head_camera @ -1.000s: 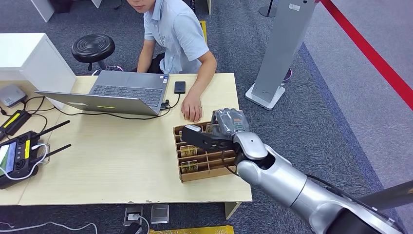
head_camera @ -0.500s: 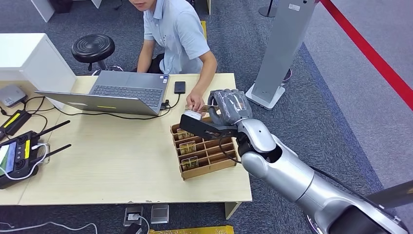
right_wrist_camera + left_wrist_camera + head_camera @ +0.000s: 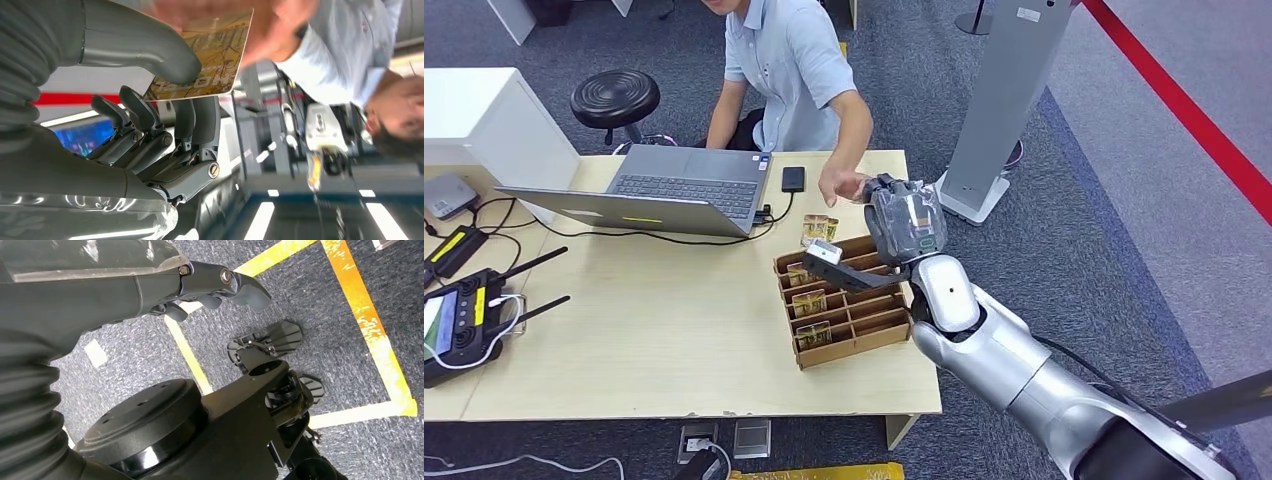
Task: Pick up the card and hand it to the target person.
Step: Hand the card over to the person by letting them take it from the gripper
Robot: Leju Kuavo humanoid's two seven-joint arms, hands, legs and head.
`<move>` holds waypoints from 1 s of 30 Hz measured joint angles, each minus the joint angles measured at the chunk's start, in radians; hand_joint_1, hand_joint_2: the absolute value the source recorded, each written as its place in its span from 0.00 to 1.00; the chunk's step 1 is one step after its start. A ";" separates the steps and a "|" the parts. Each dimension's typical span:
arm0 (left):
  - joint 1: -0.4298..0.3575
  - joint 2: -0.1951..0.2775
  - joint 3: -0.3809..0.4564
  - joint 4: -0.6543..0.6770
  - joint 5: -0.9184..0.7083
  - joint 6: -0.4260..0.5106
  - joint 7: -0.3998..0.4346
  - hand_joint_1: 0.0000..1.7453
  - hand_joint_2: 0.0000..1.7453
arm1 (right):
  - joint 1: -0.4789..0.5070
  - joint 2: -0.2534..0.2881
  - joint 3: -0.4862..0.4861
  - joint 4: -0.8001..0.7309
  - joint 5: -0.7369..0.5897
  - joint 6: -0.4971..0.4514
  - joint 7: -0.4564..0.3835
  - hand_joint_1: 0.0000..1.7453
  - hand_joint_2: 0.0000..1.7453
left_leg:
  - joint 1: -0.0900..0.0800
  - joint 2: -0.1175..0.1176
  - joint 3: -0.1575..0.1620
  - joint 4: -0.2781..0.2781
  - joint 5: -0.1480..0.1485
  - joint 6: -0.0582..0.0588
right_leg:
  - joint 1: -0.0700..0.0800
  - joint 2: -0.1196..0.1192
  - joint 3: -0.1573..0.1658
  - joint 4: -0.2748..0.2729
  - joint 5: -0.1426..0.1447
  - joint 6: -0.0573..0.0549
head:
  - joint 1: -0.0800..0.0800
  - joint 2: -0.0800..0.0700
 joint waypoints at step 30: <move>0.043 0.000 0.017 0.000 0.063 0.041 -0.040 0.00 0.00 | 0.058 0.084 -0.045 0.060 -0.599 -0.166 -0.242 0.00 1.00 | 0.000 0.000 0.000 0.000 0.000 0.000 | 0.000 0.000 0.000 0.000 0.000 0.000 | 0.000 0.000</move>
